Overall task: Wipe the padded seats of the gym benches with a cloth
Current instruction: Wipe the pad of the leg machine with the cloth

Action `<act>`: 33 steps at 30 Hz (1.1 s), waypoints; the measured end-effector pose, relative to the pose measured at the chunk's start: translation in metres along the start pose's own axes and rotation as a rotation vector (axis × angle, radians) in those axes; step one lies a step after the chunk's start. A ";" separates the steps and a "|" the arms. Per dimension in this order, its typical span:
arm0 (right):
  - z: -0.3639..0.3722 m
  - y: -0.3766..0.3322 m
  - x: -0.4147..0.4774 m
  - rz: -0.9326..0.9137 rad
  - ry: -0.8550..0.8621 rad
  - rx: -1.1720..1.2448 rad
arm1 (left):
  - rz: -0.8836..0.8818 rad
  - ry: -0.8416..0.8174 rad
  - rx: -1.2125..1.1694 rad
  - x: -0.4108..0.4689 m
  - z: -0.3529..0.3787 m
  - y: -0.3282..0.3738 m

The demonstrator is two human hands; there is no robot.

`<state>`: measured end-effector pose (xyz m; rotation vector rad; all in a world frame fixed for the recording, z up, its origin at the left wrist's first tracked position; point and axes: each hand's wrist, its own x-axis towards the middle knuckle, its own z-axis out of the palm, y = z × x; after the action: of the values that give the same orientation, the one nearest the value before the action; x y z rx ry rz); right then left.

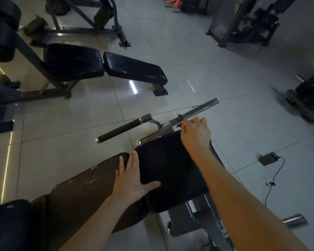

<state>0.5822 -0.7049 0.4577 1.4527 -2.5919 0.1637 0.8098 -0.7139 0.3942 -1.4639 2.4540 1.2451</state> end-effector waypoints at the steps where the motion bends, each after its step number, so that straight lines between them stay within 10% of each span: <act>1: 0.002 -0.016 -0.003 -0.012 -0.022 0.007 | 0.001 -0.001 -0.005 0.001 0.000 0.000; 11: 0.011 -0.082 -0.024 -0.482 -0.213 0.054 | 0.041 0.036 -0.026 0.002 0.001 -0.004; 21: 0.000 0.006 0.009 0.109 0.022 -0.007 | -0.002 -0.025 0.007 0.001 -0.002 0.001; 33: 0.011 -0.053 -0.008 -0.447 -0.233 0.162 | -0.009 -0.032 -0.029 0.002 -0.004 0.000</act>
<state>0.6310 -0.7277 0.4461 2.1844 -2.3816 0.1554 0.8103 -0.7176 0.3963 -1.4481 2.4163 1.2983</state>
